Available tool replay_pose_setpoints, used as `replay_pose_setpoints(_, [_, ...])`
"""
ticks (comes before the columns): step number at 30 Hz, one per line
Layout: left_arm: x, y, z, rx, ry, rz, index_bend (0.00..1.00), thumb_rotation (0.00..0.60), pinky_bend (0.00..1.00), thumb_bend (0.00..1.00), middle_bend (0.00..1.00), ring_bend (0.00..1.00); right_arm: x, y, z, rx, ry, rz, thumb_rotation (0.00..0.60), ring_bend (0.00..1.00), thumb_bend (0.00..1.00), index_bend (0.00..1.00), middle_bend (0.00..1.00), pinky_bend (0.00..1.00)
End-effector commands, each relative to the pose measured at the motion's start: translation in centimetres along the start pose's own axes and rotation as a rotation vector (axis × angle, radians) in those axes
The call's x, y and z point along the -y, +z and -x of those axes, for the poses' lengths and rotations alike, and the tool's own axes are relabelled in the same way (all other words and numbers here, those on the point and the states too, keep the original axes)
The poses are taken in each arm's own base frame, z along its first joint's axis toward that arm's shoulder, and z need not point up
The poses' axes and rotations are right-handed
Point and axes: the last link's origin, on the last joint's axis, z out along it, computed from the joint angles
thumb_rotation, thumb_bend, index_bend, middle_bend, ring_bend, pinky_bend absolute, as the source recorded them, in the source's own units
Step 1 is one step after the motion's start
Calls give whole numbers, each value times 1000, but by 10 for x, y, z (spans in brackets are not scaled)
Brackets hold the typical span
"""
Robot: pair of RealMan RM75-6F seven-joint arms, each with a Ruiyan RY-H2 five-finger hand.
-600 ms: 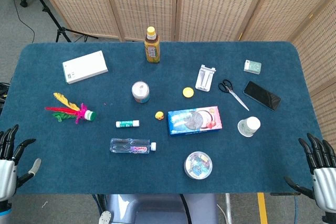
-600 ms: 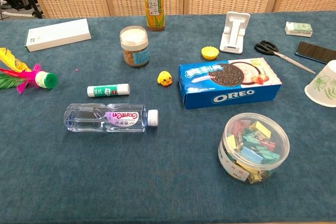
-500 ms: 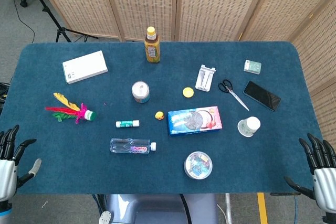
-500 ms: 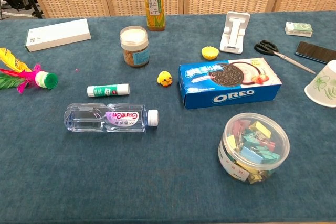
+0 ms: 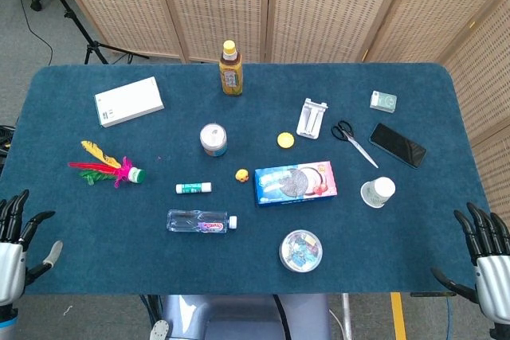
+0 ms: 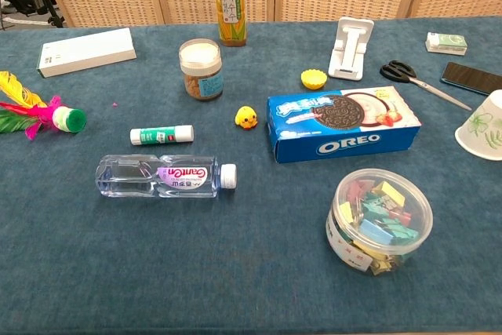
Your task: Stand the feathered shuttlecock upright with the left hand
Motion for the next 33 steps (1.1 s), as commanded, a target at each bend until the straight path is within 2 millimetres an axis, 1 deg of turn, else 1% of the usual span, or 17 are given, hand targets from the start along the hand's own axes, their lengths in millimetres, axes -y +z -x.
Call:
replay_pose_setpoints(1, [0,0,-1,-1,0,-3,308,600,0,265,0,0,0,0,1,6,-2,-1,600,0,0,0,0,0])
replay_pose_setpoints(8, [0,0,0,8,8,-12,308,600,0,265,0,0,1,-1,2,11,0,-6,600,0,0,0,0,0])
replay_pose_setpoints(13, [8,11,5,14,25,-41,308,600,0,265,0,0,1,0,3,15,-3,-5,600,0,0,0,0,0])
replay_pose_setpoints(16, [19,28,13,43,59,-69,308,600,0,265,0,0,0,0,3,16,-3,-2,600,0,0,0,0,0])
replay_pose_setpoints(19, [30,50,19,70,125,-93,308,600,0,266,0,0,-1,1,2,9,0,0,600,0,0,0,0,0])
replay_pose_setpoints(22, [36,72,24,92,176,-98,308,600,0,267,0,0,-2,1,2,7,1,4,600,0,0,0,0,0])
replay_pose_setpoints(27, [43,100,34,124,241,-102,311,600,0,279,0,0,-2,3,4,13,1,6,600,0,0,0,0,0])
replay_pose_setpoints(30, [45,112,40,145,239,-114,350,600,0,295,0,0,-3,4,4,13,0,8,600,0,0,0,0,0])
replay_pose_setpoints(31, [47,120,45,155,243,-126,364,600,0,297,0,0,-4,4,4,9,1,11,600,0,0,0,0,0])
replay_pose_setpoints(33, [49,128,50,162,255,-136,384,600,0,299,0,0,-5,5,4,5,3,15,600,0,0,0,0,0])
